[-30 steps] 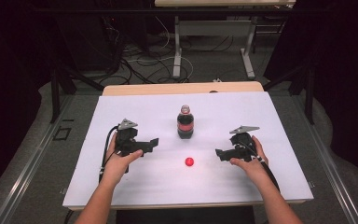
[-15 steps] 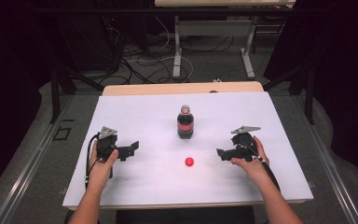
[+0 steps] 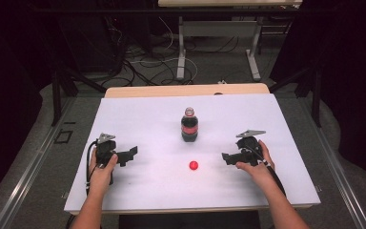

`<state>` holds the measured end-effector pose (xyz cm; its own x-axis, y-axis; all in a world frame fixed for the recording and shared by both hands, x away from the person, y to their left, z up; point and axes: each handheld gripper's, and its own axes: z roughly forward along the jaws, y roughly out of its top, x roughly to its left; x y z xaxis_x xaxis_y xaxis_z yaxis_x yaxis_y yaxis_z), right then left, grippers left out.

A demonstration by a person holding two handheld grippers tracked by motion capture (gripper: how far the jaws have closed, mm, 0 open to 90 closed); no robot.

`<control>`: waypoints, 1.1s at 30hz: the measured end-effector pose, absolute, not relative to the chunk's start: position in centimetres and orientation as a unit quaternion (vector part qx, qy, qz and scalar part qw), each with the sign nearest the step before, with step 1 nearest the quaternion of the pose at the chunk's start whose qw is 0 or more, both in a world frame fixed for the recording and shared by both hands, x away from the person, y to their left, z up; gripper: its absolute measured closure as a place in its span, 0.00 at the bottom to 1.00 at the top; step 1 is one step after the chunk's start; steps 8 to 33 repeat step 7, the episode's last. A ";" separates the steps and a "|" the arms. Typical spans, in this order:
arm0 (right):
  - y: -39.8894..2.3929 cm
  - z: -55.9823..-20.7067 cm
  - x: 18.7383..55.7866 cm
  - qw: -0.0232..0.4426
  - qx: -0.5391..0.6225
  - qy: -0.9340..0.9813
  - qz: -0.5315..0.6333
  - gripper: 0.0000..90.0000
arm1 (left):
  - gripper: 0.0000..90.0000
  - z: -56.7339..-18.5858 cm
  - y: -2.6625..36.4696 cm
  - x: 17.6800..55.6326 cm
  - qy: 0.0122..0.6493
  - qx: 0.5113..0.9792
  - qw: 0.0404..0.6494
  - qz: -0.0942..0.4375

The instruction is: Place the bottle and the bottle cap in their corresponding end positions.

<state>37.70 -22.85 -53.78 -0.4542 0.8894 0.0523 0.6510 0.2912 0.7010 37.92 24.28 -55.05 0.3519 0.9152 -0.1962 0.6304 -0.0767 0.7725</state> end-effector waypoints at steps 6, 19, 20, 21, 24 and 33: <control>-22.8 -54.0 37.7 0.170 0.494 0.785 0.334 0.00 | 0.01 -55.0 24.2 38.0 0.540 0.717 0.407 0.170; -22.8 -54.0 37.7 0.171 0.494 0.785 0.333 0.00 | 0.01 -55.0 24.2 38.0 0.540 0.719 0.404 0.169; -22.8 -54.0 37.7 0.171 0.494 0.785 0.333 0.00 | 0.01 -55.0 24.2 38.0 0.540 0.719 0.404 0.169; -22.8 -54.0 37.7 0.171 0.494 0.785 0.333 0.00 | 0.01 -55.0 24.2 38.0 0.540 0.719 0.404 0.169; -22.8 -54.0 37.7 0.171 0.494 0.785 0.333 0.00 | 0.01 -55.0 24.2 38.0 0.540 0.719 0.404 0.169; -22.8 -54.0 37.7 0.171 0.494 0.785 0.333 0.00 | 0.01 -55.0 24.2 38.0 0.540 0.719 0.404 0.169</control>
